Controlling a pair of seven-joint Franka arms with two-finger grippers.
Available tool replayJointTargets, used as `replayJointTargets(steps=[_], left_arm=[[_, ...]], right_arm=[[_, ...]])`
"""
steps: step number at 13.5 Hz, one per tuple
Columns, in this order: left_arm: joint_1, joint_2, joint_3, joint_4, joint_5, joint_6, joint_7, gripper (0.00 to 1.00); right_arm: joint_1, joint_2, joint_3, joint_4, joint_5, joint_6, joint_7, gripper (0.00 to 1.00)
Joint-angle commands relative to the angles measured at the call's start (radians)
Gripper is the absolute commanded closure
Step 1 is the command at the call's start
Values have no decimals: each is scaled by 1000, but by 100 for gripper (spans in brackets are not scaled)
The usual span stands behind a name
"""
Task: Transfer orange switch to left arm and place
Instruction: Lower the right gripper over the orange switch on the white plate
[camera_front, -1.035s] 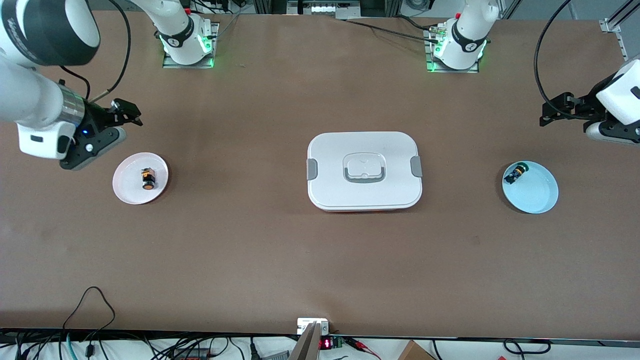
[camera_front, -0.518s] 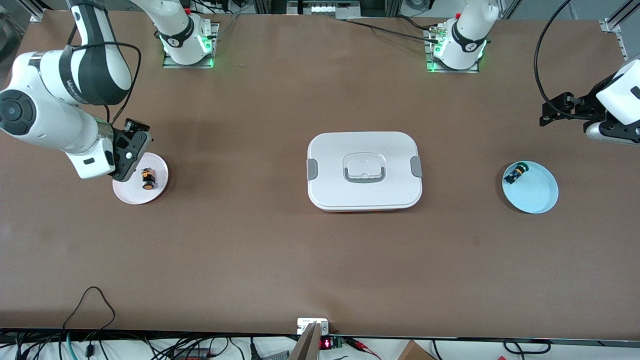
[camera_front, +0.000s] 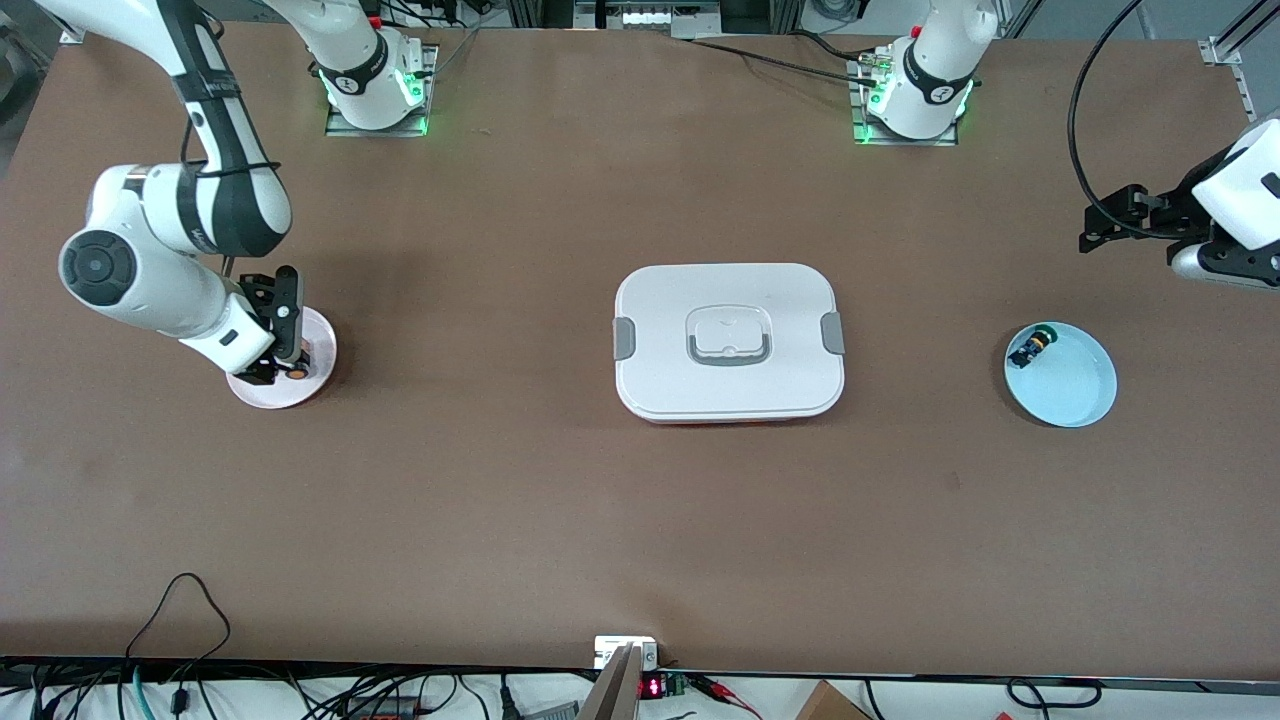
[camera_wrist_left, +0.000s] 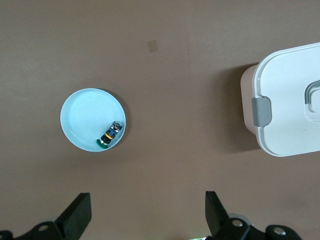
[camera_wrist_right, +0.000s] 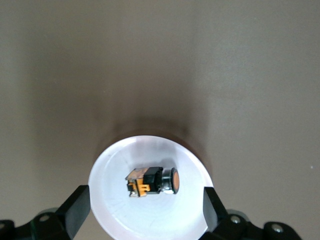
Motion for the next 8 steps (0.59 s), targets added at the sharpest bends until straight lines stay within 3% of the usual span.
replayJointTargets(steps=[1,4,8], left_arm=[[-1,-7,-1,1,7,-3,4,0],[-1,-7,-1,1,7,-3,4,0],[-2,-7,-1,1,7,-3,3,0]], right_arm=[[-40,-27,6,-109,-30,157,-108,0],[-88,-13,8,-192,-29,301,-170,0],[-121,33,9,-206,-29,360,-240,0]])
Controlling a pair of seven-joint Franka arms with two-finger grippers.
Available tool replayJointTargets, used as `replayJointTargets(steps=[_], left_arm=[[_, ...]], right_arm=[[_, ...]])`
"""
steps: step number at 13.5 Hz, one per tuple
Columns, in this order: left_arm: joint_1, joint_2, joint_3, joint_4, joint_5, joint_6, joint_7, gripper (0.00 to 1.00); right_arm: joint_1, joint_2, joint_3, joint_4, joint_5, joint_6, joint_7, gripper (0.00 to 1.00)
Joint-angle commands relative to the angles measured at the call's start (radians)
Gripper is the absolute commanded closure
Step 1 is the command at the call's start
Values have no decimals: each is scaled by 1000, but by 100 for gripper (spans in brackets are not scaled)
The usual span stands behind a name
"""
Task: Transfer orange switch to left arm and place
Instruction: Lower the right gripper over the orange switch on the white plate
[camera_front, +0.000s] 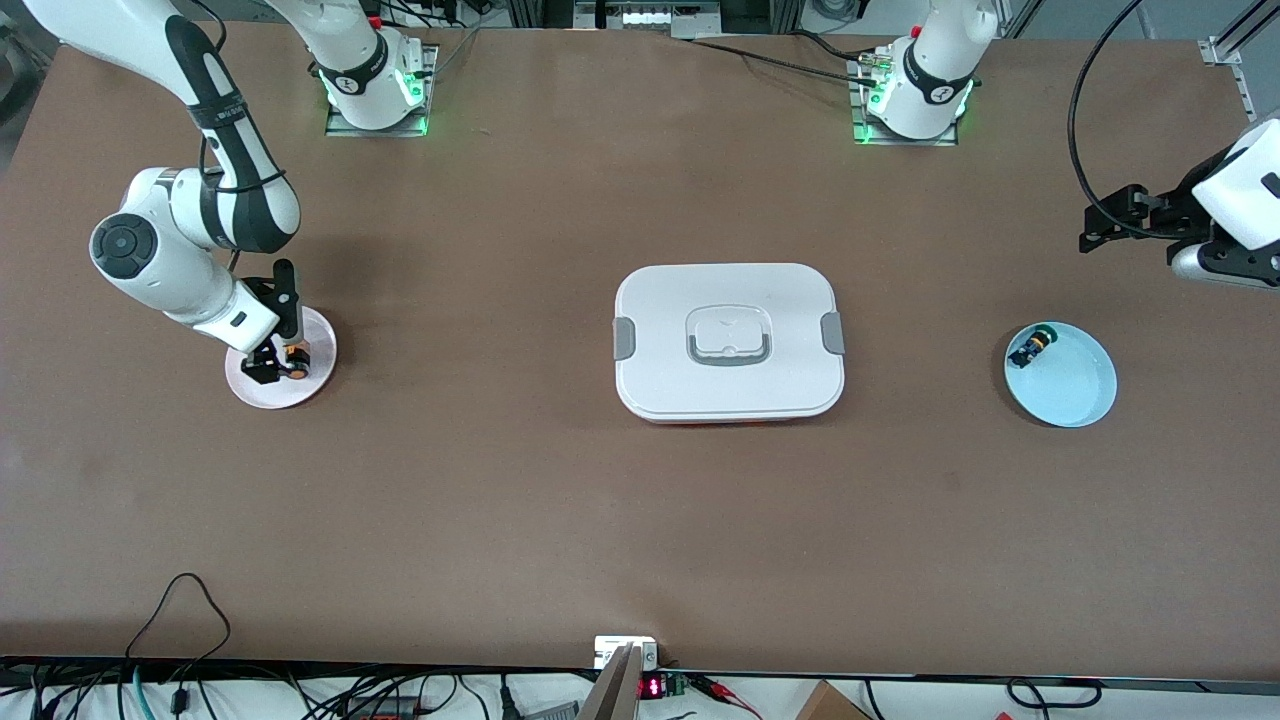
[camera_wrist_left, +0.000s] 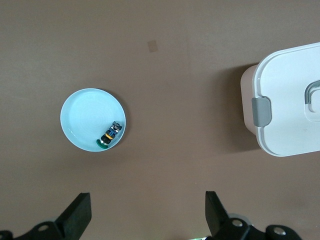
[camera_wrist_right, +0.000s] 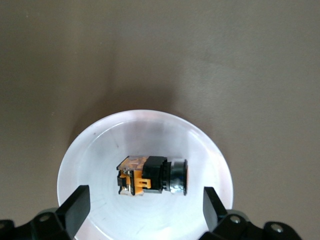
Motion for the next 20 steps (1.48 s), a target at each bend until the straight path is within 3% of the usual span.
replayJointTargets(steps=[1,20], left_arm=[[-4,-7,-1,1,7,-3,3,0],[-2,-7,-1,1,7,-3,3,0]], right_arm=[[-28,26,11,-10,-15,50,-59,0],[-39,111,20,-10,2,158,-96,0]])
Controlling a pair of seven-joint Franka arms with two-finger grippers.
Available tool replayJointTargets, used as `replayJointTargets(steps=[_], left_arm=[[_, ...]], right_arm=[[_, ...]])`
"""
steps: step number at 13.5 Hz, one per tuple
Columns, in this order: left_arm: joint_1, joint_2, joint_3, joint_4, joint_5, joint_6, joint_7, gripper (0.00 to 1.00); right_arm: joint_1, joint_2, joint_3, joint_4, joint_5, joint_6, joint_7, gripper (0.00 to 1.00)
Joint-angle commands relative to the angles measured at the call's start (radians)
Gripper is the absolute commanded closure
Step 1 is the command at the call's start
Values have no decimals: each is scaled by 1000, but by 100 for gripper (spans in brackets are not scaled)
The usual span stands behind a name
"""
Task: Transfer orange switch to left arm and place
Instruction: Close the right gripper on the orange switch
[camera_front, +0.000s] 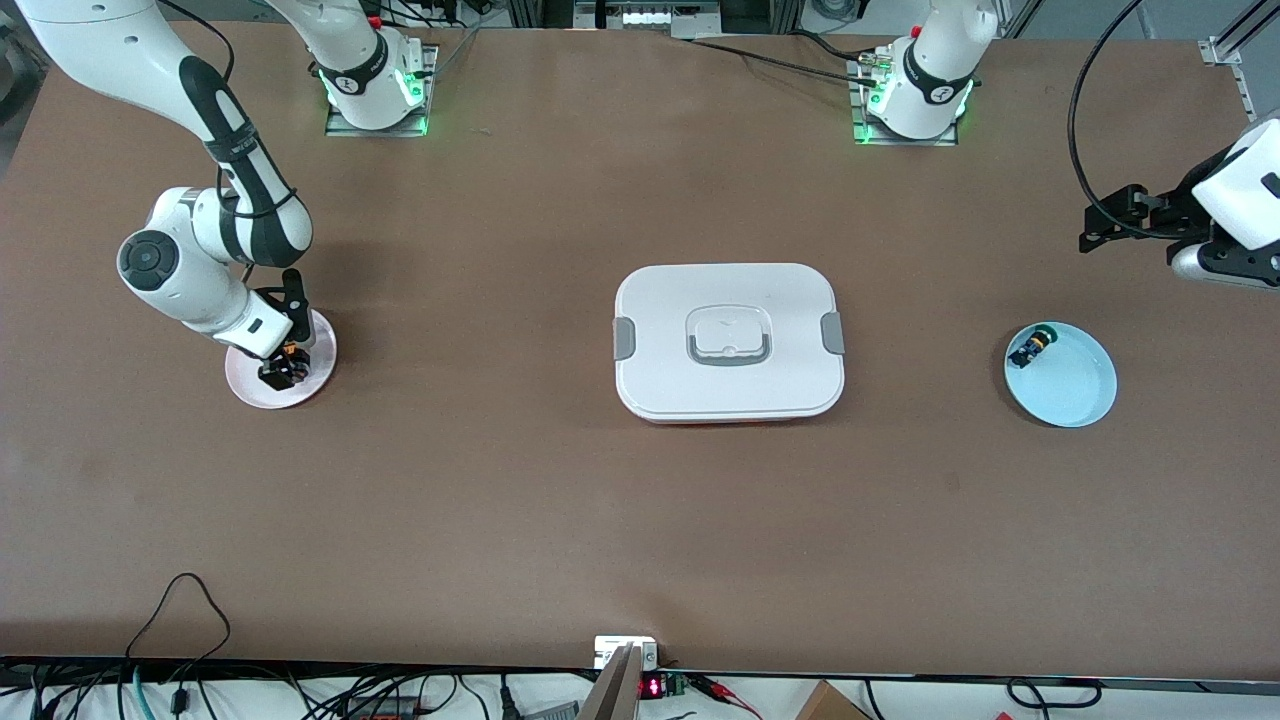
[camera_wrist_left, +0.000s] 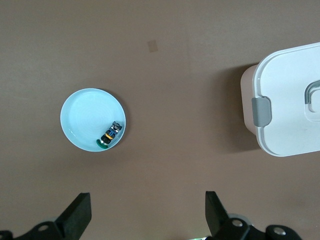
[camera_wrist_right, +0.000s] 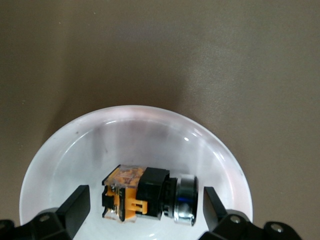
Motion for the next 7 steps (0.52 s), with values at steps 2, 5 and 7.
replayJointTargets(steps=[2,5,7], left_arm=[[-2,-7,-1,1,7,-3,3,0],[-2,-7,-1,1,7,-4,3,0],[-2,-6,-1,1,7,-3,3,0]], right_arm=[[-16,11,15,-6,2,30,-9,0],[-16,11,20,-6,8,30,-9,0],[-16,11,20,-6,8,30,-9,2]])
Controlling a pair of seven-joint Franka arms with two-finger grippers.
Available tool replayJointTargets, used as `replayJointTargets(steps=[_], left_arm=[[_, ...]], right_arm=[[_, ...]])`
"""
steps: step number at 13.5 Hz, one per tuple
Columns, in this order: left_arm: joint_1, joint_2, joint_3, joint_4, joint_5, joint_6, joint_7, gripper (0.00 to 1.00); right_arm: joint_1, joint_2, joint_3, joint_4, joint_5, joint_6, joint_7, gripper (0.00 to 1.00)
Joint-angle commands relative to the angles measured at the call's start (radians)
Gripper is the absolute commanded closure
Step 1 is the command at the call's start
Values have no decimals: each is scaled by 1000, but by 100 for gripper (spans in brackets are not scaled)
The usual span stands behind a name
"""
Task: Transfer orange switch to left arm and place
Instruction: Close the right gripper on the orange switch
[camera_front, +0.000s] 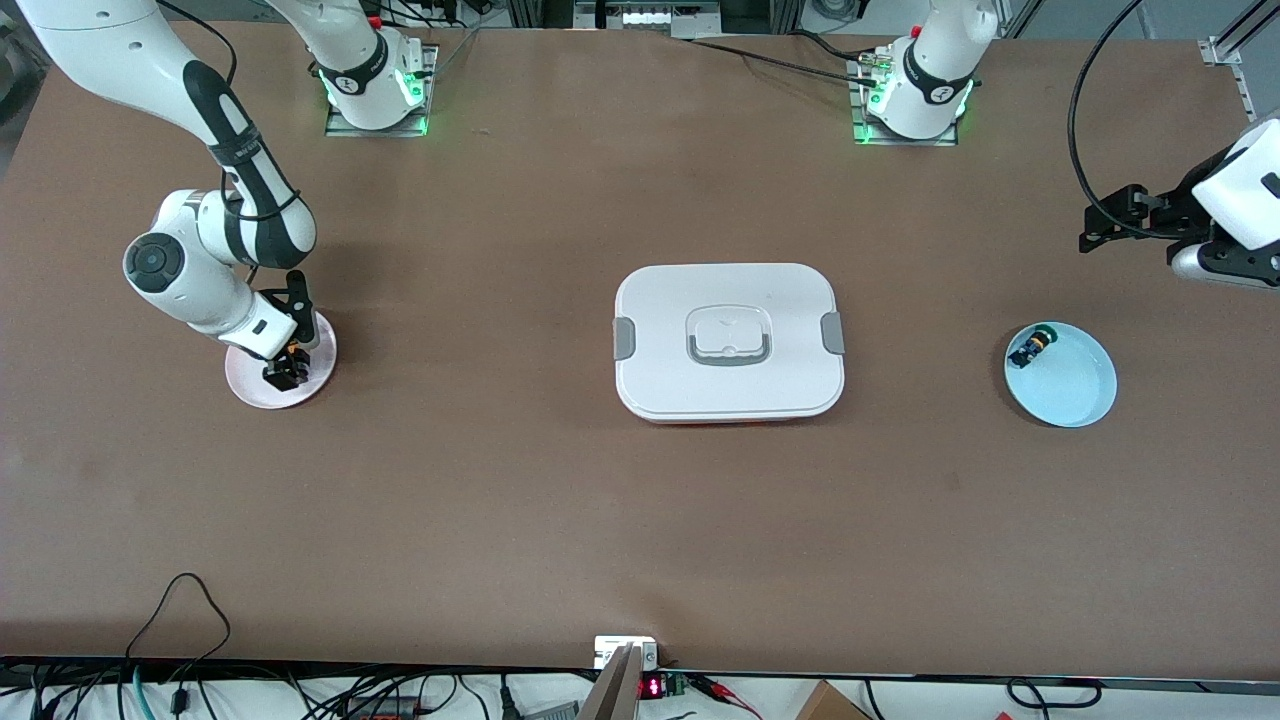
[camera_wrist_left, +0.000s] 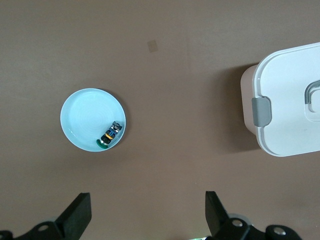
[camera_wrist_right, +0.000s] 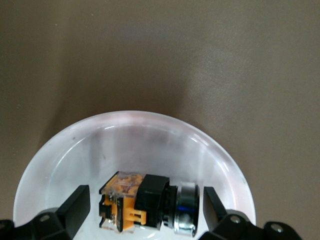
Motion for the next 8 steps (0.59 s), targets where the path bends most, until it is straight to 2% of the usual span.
replayJointTargets(steps=[1,3,6,7,8], left_arm=[[-2,-7,-1,1,7,-3,3,0],[-2,-7,-1,1,7,-4,3,0],[-4,-7,-1,1,7,-3,3,0],[-4,-7,-1,1,7,-3,3,0],[-2,-7,-1,1,7,-3,3,0]], right_arm=[[-16,1,15,-6,7,22,-9,3],[-16,1,15,-6,7,22,-9,7],[-18,1,17,-6,7,22,-9,23],[-18,1,15,-6,7,22,-9,41],[-18,1,15,-6,7,22,-9,51]])
